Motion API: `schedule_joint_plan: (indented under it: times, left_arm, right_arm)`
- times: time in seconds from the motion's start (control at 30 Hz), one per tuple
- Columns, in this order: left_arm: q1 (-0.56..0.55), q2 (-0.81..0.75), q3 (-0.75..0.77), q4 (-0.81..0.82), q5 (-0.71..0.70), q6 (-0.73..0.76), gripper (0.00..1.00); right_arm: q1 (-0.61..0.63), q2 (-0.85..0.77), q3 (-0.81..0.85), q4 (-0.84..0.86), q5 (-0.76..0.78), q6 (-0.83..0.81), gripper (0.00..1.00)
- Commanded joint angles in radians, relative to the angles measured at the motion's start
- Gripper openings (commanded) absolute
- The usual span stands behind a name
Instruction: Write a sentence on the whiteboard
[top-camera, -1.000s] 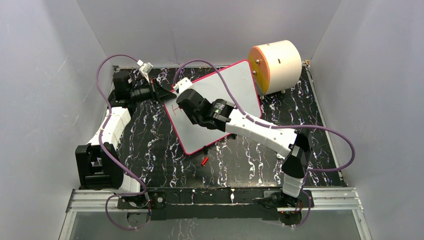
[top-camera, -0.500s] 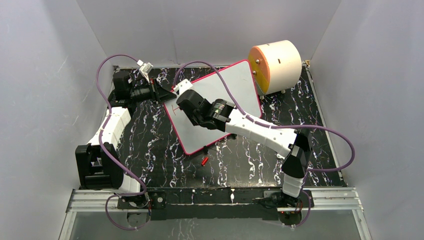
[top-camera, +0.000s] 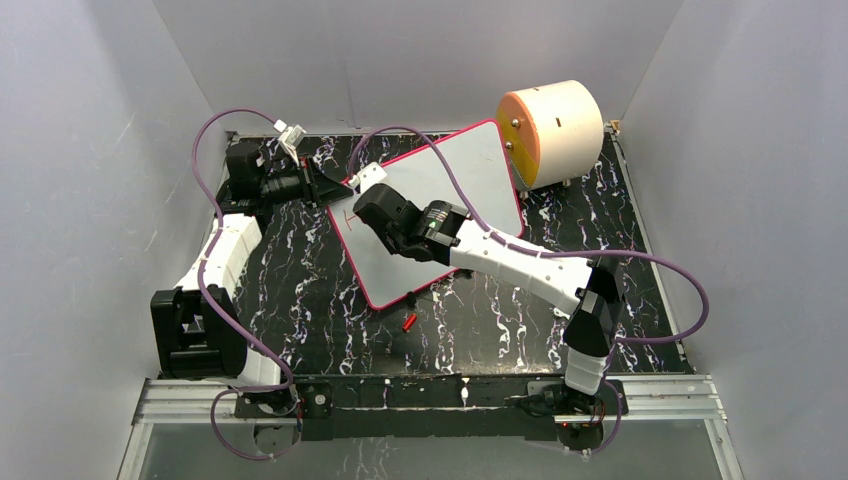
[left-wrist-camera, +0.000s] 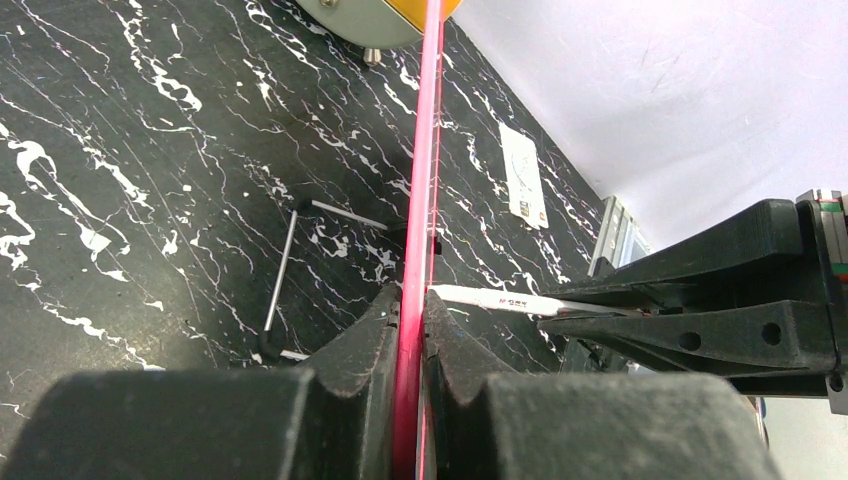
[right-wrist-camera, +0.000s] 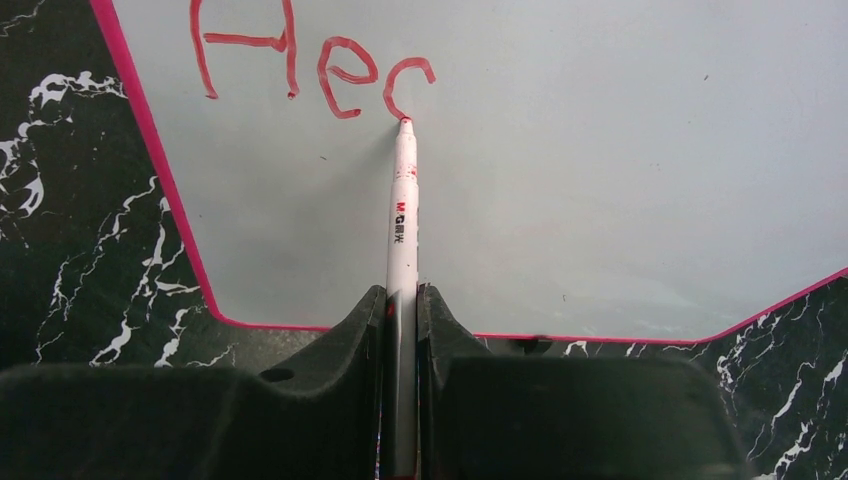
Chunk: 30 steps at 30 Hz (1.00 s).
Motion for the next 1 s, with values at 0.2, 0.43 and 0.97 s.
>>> schedule_joint_plan:
  times: [0.2,0.43,0.97]
  left_arm:
    - [-0.015,-0.02,0.001,-0.071,-0.02,0.013,0.0]
    - [-0.014,-0.02,0.0,-0.072,-0.019,0.013,0.0]
    - [-0.015,-0.02,0.0,-0.072,-0.021,0.014,0.0]
  right_arm:
    - [-0.011,-0.026,-0.034,0.102,0.078,0.011,0.0]
    - [-0.01,-0.034,-0.036,0.141,0.083,-0.003,0.0]
    - [-0.014,-0.013,-0.01,0.094,0.045,-0.006,0.0]
